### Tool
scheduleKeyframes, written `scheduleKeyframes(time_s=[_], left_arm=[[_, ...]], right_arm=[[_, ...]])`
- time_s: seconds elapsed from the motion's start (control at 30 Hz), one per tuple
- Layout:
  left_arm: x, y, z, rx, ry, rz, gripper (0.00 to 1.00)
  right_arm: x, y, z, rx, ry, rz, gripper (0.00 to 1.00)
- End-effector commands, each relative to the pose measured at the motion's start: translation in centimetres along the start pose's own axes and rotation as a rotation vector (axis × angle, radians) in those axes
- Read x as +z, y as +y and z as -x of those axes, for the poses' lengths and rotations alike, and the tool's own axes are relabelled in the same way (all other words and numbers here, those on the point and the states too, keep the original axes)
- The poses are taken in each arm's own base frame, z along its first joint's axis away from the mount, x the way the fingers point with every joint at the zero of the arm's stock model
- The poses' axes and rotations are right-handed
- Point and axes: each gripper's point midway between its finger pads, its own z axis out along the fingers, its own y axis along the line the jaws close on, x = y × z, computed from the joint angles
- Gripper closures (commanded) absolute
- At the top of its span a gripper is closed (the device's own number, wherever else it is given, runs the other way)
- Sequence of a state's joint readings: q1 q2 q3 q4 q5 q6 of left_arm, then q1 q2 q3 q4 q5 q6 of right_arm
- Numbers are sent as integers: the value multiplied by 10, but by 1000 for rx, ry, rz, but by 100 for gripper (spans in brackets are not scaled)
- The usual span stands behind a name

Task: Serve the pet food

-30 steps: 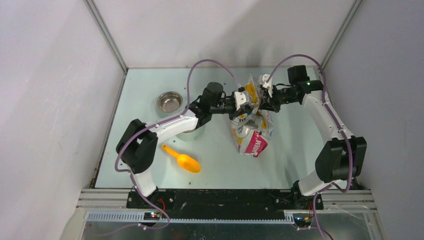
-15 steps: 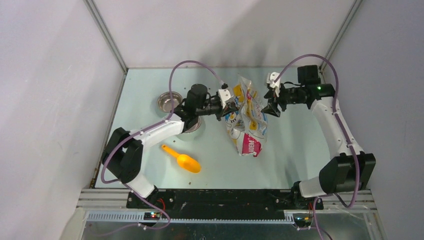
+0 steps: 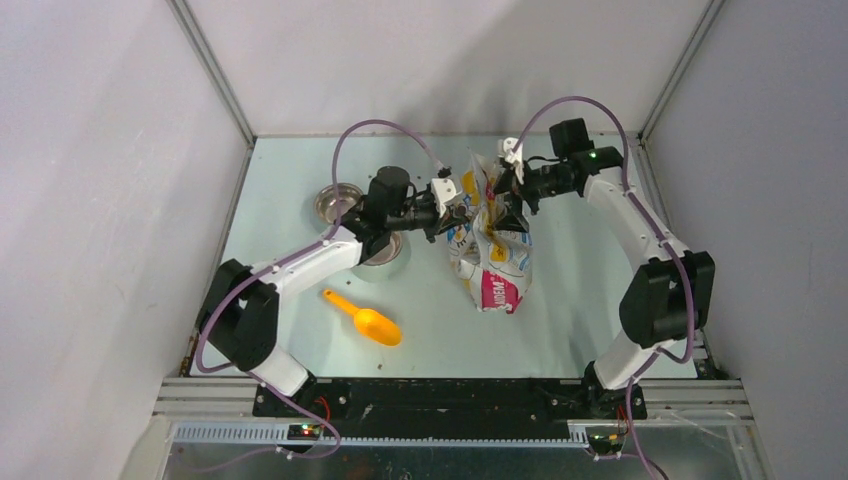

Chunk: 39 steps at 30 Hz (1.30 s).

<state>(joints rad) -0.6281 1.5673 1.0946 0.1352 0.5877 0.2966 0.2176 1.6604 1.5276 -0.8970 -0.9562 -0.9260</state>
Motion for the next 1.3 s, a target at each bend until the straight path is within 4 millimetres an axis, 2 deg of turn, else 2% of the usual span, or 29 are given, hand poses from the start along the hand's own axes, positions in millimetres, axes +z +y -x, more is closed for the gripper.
scheduleKeyframes(time_s=[0.0, 0.17, 0.23, 0.27, 0.3, 0.33, 0.4, 0.43, 0.47, 0.53, 0.63, 0.7, 0.77, 0.83, 0.87, 0.9, 0.93, 0.97, 1.0, 1.03, 1.07, 1.1, 1.17, 1.27], left_arm=[[-13, 6, 4, 28, 14, 18, 100], [-13, 7, 5, 28, 14, 15, 100], [-13, 9, 4, 30, 17, 21, 100], [-14, 10, 3, 28, 18, 23, 100], [-15, 11, 2, 25, 20, 27, 100], [-16, 12, 2, 19, 19, 31, 100], [-20, 16, 0, 10, 20, 41, 100], [-23, 20, -4, 3, 25, 54, 100], [-26, 23, -4, -4, 25, 64, 100], [-34, 33, -9, -18, 36, 99, 100], [-57, 62, -23, -33, 59, 193, 100], [-70, 74, -28, -40, 66, 232, 100], [-76, 77, -26, -35, 61, 236, 100], [-74, 68, -16, -32, 33, 187, 100], [-69, 56, -11, -33, 12, 126, 100], [-67, 49, -7, -28, 9, 93, 87], [-60, 34, -1, -15, -2, 38, 75], [-58, 28, 1, 15, -6, 14, 55], [-52, 12, 3, 36, -12, -34, 48], [-50, 8, 7, 83, -26, -47, 33], [-45, -3, 7, 101, -28, -72, 26], [-42, -5, 9, 123, -35, -75, 20], [-32, -11, 10, 130, -39, -100, 18], [-20, -16, 18, 136, -63, -139, 17]], right_arm=[[18, -14, 13, 8, -41, 6, 0], [34, -32, 16, 33, -88, -14, 3], [38, -36, 16, 34, -89, -11, 21], [38, -38, 20, 31, -90, -14, 43], [37, -39, 19, 37, -86, -15, 56], [35, -42, 19, 37, -80, -28, 84], [25, -44, 19, 41, -71, -70, 100], [16, -44, 26, 22, -81, -94, 100], [8, -48, 22, 41, -77, -123, 100], [-17, -49, 26, 51, -82, -175, 100], [-49, -54, 20, 72, -71, -243, 100], [-64, -52, 14, 87, -62, -271, 100], [-72, -48, 12, 95, -57, -278, 100], [-74, -33, 17, 100, -66, -247, 100], [-75, -23, 21, 109, -70, -229, 92], [-73, -13, 24, 112, -84, -200, 83], [-74, 0, 27, 120, -86, -180, 66], [-70, 10, 26, 108, -90, -148, 53], [-72, 26, 28, 105, -87, -129, 48], [-67, 37, 22, 69, -82, -93, 38], [-68, 56, 21, 65, -70, -64, 34], [-63, 74, 12, 39, -43, -12, 28], [-58, 99, 4, -14, -10, 44, 24], [-47, 118, -2, -42, 18, 107, 22]])
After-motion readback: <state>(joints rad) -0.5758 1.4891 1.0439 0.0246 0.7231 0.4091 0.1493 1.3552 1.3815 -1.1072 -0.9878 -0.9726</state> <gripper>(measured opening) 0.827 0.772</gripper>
